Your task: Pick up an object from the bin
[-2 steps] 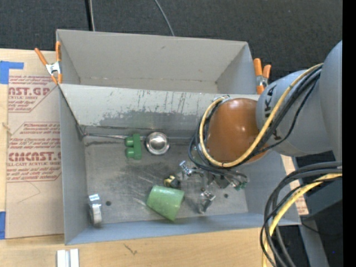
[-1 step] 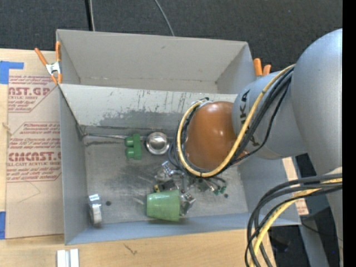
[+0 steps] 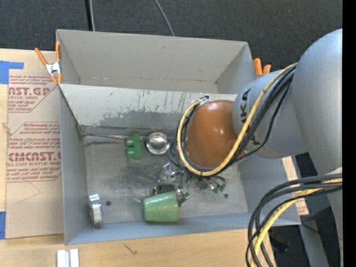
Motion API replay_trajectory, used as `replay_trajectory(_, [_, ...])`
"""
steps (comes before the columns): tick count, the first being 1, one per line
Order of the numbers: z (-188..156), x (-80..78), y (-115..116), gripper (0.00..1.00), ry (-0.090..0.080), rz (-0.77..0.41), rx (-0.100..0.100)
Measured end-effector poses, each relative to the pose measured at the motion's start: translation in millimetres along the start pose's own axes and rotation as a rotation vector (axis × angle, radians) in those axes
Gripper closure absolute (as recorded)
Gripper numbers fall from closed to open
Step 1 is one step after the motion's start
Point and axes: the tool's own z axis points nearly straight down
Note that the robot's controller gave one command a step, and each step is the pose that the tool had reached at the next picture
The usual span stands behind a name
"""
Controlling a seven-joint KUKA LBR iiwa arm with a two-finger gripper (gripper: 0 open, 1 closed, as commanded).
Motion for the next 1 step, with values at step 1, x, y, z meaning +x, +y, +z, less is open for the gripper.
replay_trajectory(1, [-139.2, -5.1, 0.9, 1.0, 0.016, -0.676, -0.015])
